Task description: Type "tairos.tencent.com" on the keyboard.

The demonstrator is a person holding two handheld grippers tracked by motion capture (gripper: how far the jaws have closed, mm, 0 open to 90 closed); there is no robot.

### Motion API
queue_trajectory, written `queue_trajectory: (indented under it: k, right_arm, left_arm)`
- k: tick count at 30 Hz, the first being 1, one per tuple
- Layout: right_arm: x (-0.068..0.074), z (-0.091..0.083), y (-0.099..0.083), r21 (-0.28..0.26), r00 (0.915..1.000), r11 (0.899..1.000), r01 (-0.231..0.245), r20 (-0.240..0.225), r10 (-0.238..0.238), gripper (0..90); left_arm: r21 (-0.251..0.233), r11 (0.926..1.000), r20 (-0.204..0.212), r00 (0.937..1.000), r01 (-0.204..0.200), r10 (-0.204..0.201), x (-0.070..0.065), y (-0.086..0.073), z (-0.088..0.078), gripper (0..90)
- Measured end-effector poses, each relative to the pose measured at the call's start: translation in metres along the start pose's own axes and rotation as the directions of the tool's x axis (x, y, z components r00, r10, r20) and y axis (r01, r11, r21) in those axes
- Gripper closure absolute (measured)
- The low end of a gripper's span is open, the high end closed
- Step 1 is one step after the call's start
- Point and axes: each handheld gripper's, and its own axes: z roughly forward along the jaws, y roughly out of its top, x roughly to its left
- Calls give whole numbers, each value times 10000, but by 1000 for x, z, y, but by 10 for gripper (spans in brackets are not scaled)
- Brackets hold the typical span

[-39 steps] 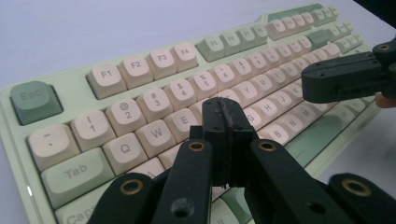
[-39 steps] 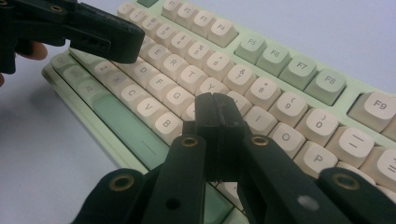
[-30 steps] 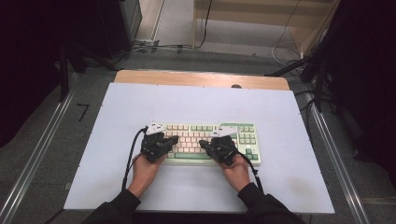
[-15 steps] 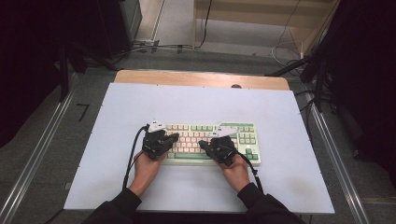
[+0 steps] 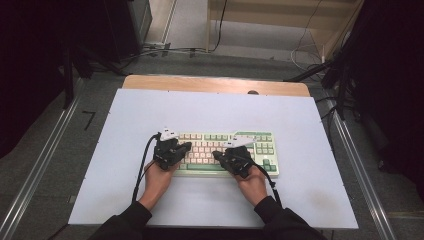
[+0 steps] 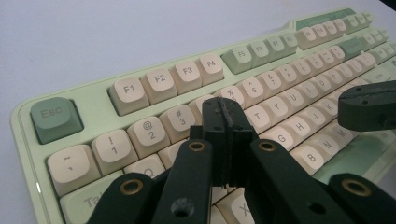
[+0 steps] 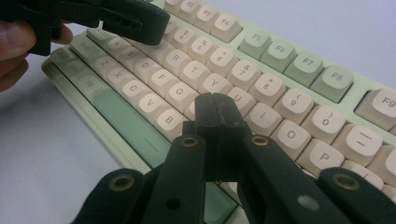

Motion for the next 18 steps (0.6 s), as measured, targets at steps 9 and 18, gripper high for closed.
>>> queue_trajectory:
  k: [9,18]
  right_arm:
    - [0,1,0,16,10000,10000,-3,-2,3,871]
    - [0,1,0,25,10000,10000,1,4,-1,871]
  left_arm:
    - [69,10000,-83,10000,-7,8,0,0,3,900]
    - [149,9999,-116,9999,-33,35,0,-1,4,900]
